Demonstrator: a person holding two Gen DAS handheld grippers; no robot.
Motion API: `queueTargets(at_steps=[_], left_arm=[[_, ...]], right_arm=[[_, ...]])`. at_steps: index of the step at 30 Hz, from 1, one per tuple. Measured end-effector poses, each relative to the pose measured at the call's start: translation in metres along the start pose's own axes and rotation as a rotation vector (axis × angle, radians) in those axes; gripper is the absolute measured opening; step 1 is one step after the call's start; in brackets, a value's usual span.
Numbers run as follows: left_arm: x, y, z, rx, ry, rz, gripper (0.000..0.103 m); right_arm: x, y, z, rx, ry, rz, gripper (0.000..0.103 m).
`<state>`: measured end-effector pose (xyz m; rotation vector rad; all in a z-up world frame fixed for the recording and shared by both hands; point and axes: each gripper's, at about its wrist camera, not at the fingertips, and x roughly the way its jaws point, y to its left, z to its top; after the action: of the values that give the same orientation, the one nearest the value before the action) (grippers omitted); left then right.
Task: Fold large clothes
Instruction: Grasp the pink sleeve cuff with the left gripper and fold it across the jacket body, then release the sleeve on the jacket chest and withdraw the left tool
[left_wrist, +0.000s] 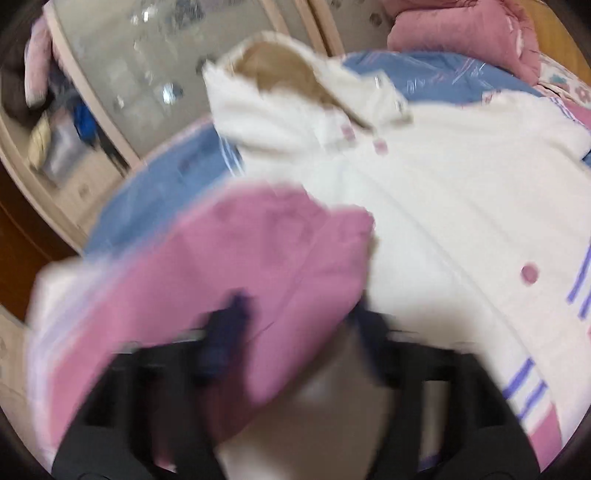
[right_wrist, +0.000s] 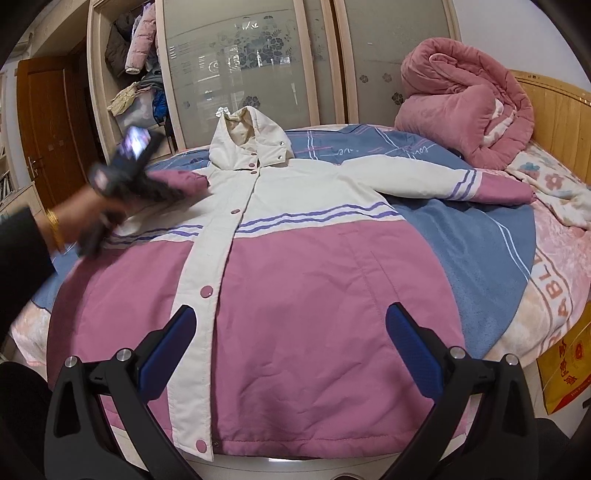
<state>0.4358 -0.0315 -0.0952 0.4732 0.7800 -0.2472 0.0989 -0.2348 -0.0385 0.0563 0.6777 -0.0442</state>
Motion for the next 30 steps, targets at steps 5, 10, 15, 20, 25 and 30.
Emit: queueTargets(at_steps=[5, 10, 15, 20, 25, 30], left_arm=[[-0.037, -0.001, -0.016, -0.084, -0.093, 0.092, 0.098], [-0.146, 0.018, -0.053, -0.400, -0.228, 0.024, 0.101], [-0.231, -0.001, -0.109, -0.512, -0.297, -0.032, 0.101], [-0.257, -0.038, -0.170, -0.499, -0.306, 0.075, 0.101], [-0.250, -0.061, -0.189, -0.448, -0.226, 0.061, 0.101], [-0.261, -0.062, -0.185, -0.463, -0.250, 0.052, 0.101]], right_arm=[[-0.003, -0.008, -0.002, 0.008, -0.003, -0.006, 0.102], [-0.007, -0.015, -0.001, 0.031, -0.021, -0.002, 0.102], [-0.012, -0.016, 0.002, 0.032, -0.047, 0.001, 0.102], [-0.019, -0.009, 0.006, -0.019, -0.060, 0.008, 0.102], [-0.036, -0.007, 0.028, -0.095, -0.111, -0.018, 0.102], [-0.024, -0.007, 0.031, -0.143, -0.139, -0.032, 0.102]])
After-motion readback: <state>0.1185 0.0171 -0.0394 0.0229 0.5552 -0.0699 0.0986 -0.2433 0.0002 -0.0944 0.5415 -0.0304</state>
